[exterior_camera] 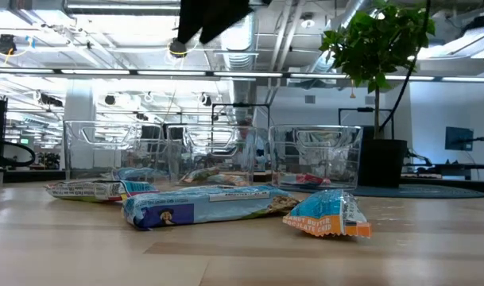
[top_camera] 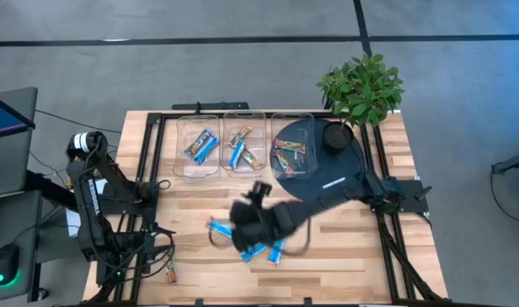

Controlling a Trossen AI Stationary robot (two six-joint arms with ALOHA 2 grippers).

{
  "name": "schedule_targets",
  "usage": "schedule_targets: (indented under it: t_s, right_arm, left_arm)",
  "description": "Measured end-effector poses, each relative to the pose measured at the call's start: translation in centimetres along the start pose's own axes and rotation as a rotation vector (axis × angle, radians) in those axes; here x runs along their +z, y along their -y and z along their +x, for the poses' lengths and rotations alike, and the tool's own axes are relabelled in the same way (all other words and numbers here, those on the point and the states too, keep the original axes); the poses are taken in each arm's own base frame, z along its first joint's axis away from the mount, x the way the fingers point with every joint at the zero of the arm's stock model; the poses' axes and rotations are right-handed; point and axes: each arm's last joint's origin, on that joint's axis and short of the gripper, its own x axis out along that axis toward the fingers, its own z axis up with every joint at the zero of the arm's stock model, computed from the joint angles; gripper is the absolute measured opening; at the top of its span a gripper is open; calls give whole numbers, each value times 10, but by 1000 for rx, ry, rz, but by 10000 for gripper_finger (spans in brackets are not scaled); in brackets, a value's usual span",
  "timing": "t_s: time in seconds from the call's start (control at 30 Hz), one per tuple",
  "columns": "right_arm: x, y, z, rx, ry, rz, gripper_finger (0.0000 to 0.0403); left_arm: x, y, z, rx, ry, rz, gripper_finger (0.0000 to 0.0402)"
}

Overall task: Pick and place Granola Bars by type
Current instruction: Move the granola bars to the middle left of the table

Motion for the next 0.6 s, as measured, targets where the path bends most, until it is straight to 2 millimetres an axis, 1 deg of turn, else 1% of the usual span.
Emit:
schedule_targets:
  t_s: [0.13,0.23,0.37,0.5,0.6]
  right_arm:
    - [-13,-31,-32,64,38,-40,195]
    - [-21,-49,-53,111,74,-57,190]
    - [-34,-71,-75,160,118,-83,185]
    - [-48,-87,-89,180,147,-97,181]
    - [-56,-95,-97,198,146,-56,180]
  left_arm:
    - [1,0,2,3,-14,16,180]
    - [5,4,7,-2,30,8,180]
    - [3,5,25,18,37,87,180]
    - [2,3,46,9,18,128,180]
    - [6,1,59,9,8,139,180]
